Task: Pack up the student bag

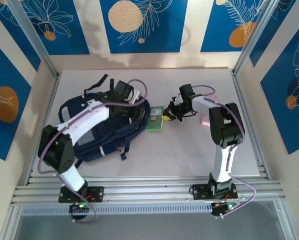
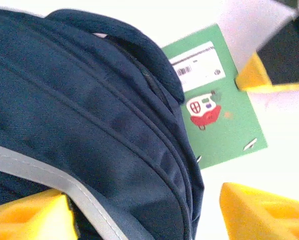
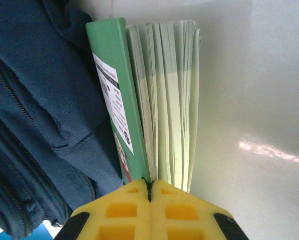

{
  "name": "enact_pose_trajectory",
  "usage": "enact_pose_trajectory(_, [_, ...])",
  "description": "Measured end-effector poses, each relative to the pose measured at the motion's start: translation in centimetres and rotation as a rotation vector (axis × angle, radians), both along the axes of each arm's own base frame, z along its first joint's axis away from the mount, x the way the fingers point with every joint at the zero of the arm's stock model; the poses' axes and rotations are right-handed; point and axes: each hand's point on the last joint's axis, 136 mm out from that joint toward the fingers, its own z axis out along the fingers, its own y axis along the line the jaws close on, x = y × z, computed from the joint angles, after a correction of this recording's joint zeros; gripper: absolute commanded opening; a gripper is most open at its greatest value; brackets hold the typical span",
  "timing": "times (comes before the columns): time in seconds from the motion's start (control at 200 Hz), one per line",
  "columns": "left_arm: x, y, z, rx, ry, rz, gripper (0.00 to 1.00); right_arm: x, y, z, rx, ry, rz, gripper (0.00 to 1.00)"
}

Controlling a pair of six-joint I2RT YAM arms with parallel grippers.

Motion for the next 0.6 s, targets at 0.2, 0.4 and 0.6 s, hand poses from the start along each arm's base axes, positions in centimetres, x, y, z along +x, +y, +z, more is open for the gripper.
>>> enact_pose_trajectory(0.2, [-3.3, -4.4, -1.3, 0.116, -0.169, -0.261, 0.76, -0.1, 0.4, 0.3, 0.03, 0.014, 0.002, 0.0])
enact_pose_trajectory(0.4, [-3.3, -5.9, -0.9, 0.201, -0.314, -0.345, 0.76, -0.2, 0.7, 0.4, 0.051, 0.03, -0.001, 0.0])
enact_pose_trajectory(0.6, [-2.6, -6.1, 0.3, 0.222, -0.418, -0.379, 1.0, -0.3, 0.9, 0.0, 0.062, 0.056, -0.006, 0.0])
